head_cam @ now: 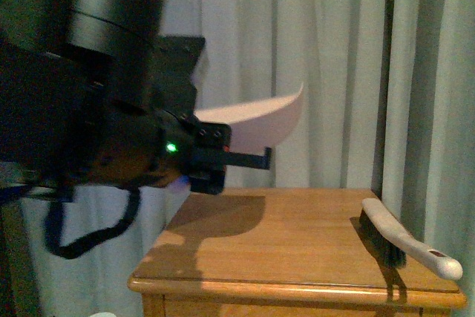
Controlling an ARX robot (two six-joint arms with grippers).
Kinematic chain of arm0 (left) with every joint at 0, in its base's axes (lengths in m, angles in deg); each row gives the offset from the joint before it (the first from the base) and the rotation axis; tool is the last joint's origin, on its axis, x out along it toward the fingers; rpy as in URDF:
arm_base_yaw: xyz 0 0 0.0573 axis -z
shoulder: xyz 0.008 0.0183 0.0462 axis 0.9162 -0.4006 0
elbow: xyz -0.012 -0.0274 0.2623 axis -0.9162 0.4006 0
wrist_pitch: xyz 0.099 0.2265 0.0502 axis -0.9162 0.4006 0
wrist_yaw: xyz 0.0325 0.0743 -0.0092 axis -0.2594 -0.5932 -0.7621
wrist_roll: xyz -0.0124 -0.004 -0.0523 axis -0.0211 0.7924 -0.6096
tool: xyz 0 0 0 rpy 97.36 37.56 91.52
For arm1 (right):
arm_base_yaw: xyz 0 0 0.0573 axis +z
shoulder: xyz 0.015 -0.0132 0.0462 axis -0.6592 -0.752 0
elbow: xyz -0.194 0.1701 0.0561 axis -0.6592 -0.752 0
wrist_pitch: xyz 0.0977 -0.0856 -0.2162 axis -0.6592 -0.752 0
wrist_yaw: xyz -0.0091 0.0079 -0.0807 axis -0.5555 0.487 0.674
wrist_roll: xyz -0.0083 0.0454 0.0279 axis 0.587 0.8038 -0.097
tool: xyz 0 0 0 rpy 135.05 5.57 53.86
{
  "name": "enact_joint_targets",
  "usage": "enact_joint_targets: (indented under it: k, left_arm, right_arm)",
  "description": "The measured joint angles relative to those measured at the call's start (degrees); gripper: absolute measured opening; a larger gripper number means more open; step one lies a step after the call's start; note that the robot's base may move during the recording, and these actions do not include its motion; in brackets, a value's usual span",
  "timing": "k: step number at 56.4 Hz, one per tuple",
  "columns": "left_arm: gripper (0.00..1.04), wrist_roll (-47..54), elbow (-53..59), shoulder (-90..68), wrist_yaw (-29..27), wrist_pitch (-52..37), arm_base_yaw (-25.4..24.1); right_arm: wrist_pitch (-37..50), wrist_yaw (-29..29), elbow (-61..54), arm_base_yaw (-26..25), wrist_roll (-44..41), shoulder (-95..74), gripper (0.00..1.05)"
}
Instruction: Clean up trash
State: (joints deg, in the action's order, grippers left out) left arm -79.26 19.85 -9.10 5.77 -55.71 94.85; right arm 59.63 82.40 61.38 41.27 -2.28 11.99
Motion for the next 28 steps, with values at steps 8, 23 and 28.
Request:
enact_joint_targets:
  k: [8, 23, 28]
  left_arm:
    - [0.29, 3.63, 10.16, 12.61, 0.92, -5.49, -2.58]
    - [0.29, 7.69, 23.37, 38.77, 9.46, -3.37, -12.92]
    - [0.29, 8.11, 26.29, 46.25, 12.98, -0.35, -17.18]
  right_arm:
    - [0.00, 0.00, 0.00, 0.00, 0.00, 0.00, 0.97]
    - [0.00, 0.00, 0.00, 0.00, 0.00, 0.00, 0.97]
    - [0.00, 0.00, 0.00, 0.00, 0.00, 0.00, 0.97]
